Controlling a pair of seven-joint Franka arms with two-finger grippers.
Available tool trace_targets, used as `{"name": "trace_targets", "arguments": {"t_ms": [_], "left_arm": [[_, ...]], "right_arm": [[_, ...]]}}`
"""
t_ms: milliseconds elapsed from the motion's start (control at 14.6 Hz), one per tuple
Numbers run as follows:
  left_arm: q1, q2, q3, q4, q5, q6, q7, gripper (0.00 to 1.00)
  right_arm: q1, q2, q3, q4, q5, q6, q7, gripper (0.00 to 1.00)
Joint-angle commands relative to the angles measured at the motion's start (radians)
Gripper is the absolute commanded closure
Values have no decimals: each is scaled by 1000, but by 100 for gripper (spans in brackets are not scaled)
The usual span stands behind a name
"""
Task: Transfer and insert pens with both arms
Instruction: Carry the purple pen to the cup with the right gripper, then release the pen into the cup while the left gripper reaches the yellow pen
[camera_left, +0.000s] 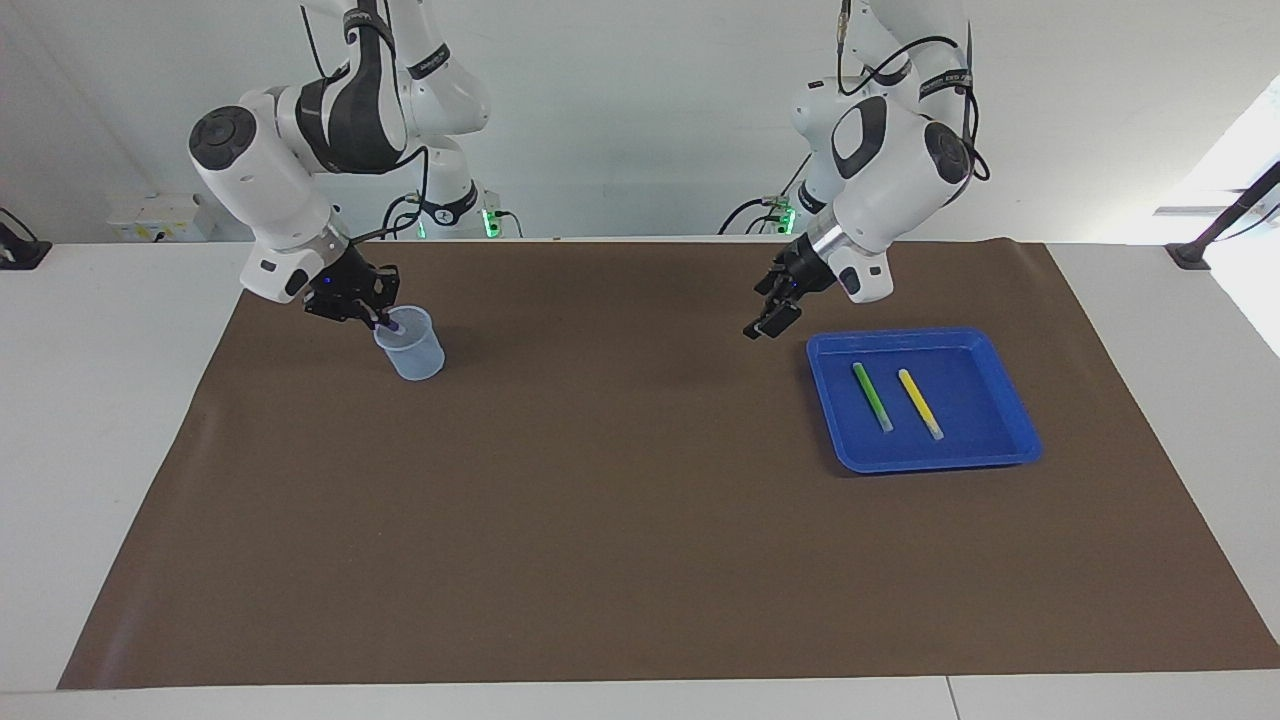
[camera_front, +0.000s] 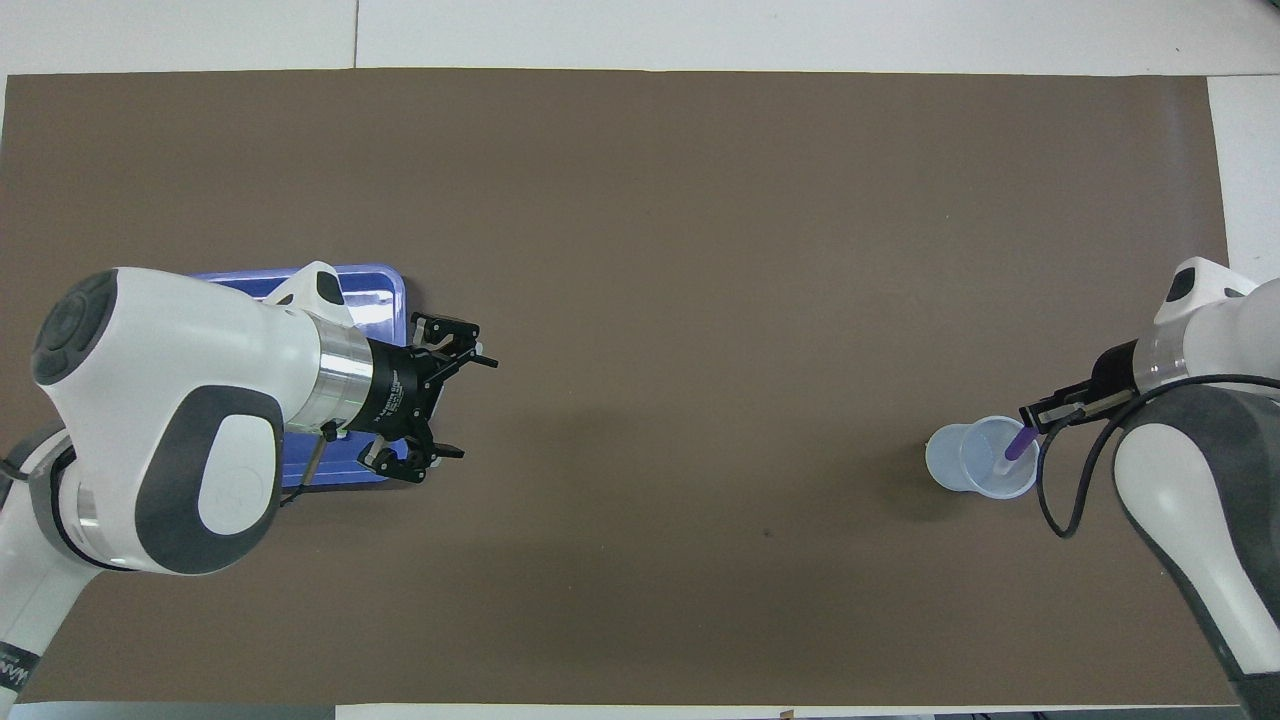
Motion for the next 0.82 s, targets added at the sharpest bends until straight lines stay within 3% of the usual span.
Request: {"name": "trace_targets", "arguments": {"t_ms": [0, 68, 205, 273, 547, 752], "left_arm": [[73, -18, 0, -7, 94, -45, 195, 0], [85, -17, -1, -7, 163, -60, 272, 0], [97, -23, 0, -15, 297, -89, 438, 0], [129, -23, 0, -16, 337, -92, 519, 0], [258, 12, 0, -26, 473, -51, 895, 0], [333, 72, 0, -56, 529, 65, 1113, 0]], "right_arm": [[-15, -14, 12, -34, -14, 37, -19, 62], [-15, -14, 12, -34, -14, 37, -16, 44], [-13, -12, 13, -31, -14, 37, -18, 22], [-15, -9, 13, -23, -13, 35, -21, 1], [-1, -3, 19, 99, 21, -49, -18, 0], [7, -3, 19, 150, 227, -101, 10, 0]]}}
